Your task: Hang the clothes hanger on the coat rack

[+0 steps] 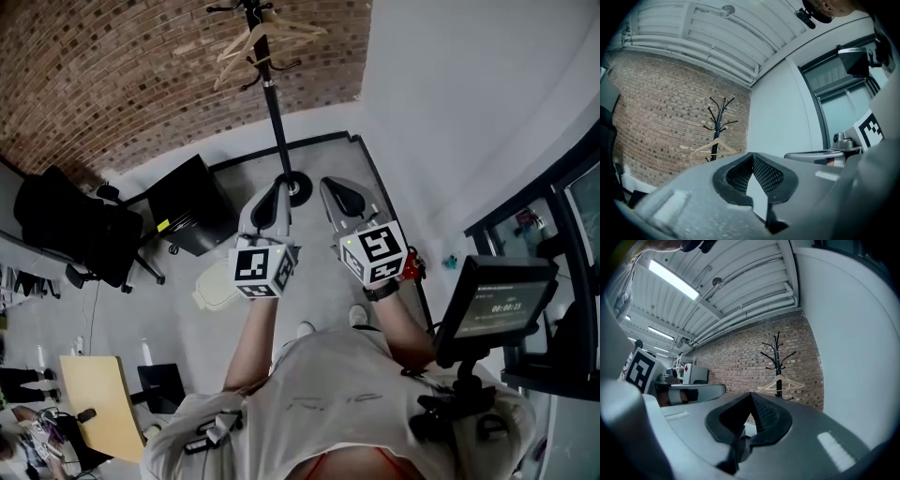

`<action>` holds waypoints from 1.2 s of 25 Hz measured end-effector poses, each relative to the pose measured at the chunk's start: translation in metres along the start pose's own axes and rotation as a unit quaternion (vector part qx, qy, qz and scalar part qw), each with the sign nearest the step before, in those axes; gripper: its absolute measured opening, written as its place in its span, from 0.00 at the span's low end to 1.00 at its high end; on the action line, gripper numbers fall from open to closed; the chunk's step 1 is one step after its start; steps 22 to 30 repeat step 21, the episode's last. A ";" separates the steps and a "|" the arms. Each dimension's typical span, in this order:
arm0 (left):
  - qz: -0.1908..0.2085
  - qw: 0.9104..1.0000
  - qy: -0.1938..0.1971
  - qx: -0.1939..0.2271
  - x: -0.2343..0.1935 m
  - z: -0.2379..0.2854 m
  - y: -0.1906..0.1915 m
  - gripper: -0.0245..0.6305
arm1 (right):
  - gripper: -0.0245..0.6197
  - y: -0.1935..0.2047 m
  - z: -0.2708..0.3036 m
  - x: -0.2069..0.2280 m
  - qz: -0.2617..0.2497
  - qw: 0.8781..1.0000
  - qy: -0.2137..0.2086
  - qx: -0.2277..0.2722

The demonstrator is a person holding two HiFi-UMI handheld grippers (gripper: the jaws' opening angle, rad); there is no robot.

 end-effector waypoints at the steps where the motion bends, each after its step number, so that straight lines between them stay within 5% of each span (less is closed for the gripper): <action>1: 0.000 1.000 0.003 -0.001 -0.001 -0.002 0.000 0.04 | 0.04 0.000 0.000 -0.002 0.000 1.000 0.003 0.000; 21: -0.025 0.999 0.034 -0.011 -0.039 -0.050 -0.001 0.04 | 0.04 0.005 0.008 -0.078 0.001 1.000 0.019 -0.015; 30: -0.025 0.999 0.034 -0.011 -0.039 -0.050 -0.001 0.04 | 0.04 0.005 0.008 -0.078 0.001 1.000 0.019 -0.015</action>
Point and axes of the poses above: the fingertips, and each gripper's own axes: z forward along the fingers, x to its right, y out of its underside, the point moved 5 cm from there along -z, backward along the fingers, and after that the axes turned 1 degree about y, right-handed, at the moved point
